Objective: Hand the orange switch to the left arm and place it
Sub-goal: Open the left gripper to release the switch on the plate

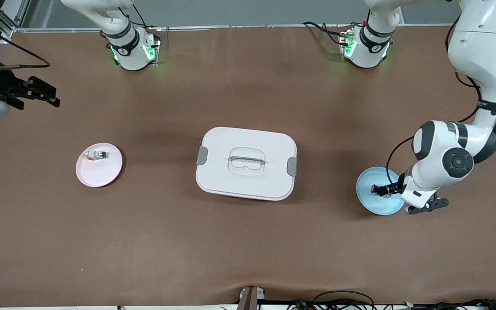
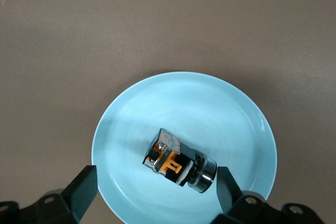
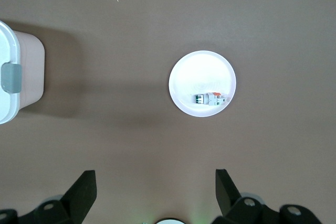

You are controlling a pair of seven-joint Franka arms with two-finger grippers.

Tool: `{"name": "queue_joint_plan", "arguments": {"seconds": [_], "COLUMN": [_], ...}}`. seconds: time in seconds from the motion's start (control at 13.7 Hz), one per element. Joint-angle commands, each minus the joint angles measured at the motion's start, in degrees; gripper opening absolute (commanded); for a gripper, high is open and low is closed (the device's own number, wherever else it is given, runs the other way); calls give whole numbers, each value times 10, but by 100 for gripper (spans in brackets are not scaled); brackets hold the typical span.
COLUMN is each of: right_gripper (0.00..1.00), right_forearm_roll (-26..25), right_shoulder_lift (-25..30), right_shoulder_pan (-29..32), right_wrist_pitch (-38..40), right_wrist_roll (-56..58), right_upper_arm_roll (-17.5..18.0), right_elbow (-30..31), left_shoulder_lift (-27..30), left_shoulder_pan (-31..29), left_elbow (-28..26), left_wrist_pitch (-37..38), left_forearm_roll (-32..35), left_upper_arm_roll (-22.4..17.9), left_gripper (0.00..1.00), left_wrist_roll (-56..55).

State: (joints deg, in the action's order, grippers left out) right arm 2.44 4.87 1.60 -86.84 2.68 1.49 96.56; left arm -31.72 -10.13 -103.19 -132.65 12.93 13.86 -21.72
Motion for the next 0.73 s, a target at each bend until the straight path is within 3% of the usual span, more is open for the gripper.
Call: {"name": "queue_joint_plan", "arguments": {"seconds": [0.0,0.66], "right_gripper": [100,100], "right_forearm_roll": [-4,-2], "right_shoulder_lift": [8,9], "right_shoulder_pan": [-1,-1], "right_wrist_pitch": [5,1], "right_wrist_roll": [1,0], "right_upper_arm_roll": [-1,-2], "right_elbow": [-1,-1], "left_shoulder_lift": [13,46], "left_shoulder_pan": [-16,-46], "left_elbow": [-4,-6], "left_wrist_pitch": [6,13], "left_forearm_roll": [3,3], "left_upper_arm_roll": [17,33], "left_gripper": [100,100], "left_wrist_roll": [20,47]}}
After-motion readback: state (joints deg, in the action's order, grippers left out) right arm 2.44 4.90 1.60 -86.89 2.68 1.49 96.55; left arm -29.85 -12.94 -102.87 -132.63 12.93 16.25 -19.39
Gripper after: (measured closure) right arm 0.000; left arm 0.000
